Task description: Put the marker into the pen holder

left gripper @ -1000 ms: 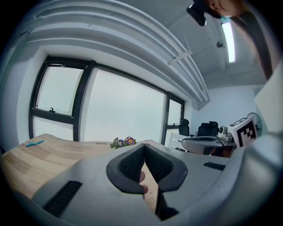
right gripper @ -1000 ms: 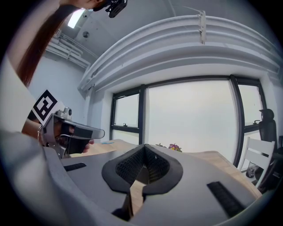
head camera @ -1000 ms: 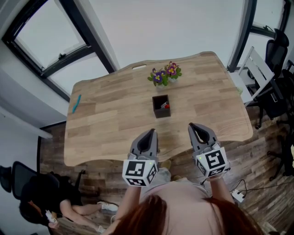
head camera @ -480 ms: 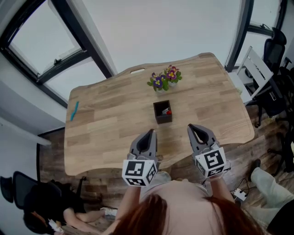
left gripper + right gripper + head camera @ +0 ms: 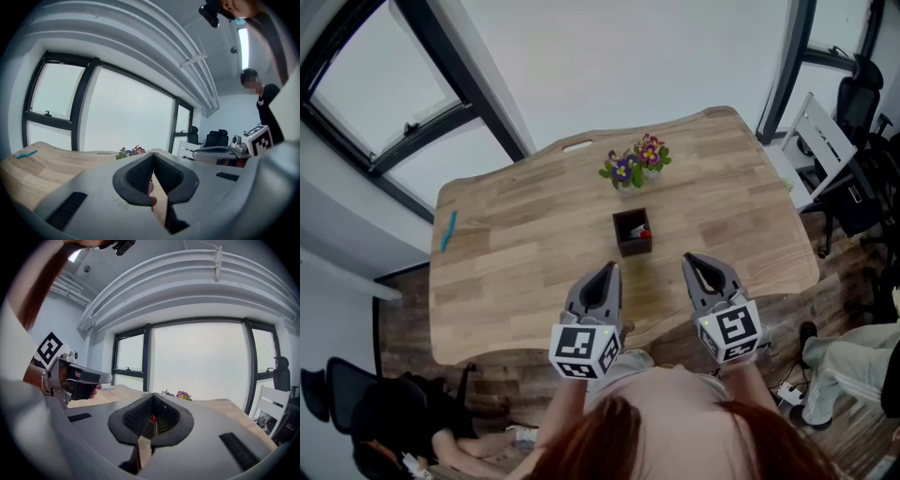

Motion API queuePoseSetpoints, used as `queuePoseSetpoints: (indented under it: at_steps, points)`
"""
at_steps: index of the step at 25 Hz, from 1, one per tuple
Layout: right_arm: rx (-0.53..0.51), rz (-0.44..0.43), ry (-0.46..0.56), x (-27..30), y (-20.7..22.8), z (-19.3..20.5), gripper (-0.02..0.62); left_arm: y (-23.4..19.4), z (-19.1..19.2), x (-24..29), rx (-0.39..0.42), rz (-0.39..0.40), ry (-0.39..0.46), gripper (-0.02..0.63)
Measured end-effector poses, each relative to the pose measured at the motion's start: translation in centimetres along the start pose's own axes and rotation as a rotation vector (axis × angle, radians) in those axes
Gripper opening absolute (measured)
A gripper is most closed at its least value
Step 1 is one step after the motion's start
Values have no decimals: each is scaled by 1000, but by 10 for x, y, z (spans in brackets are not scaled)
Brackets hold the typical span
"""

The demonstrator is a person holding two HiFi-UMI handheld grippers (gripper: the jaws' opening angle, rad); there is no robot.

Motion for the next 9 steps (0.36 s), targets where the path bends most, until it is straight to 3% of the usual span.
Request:
queuePoseSetpoints:
  at_steps: [9]
  points:
    - [-2,-1,-13,6,1,2,0,-6,5,2,-11,-5,-15,2]
Point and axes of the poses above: the fingertips, and each gripper's own axes: x forward along the fingers, y to its right, z out of its underside, the point moved 6 cm from there along -x, backward along the fingers, and after that the axes turned 3 degrees about -y, right-handed, at the moved point
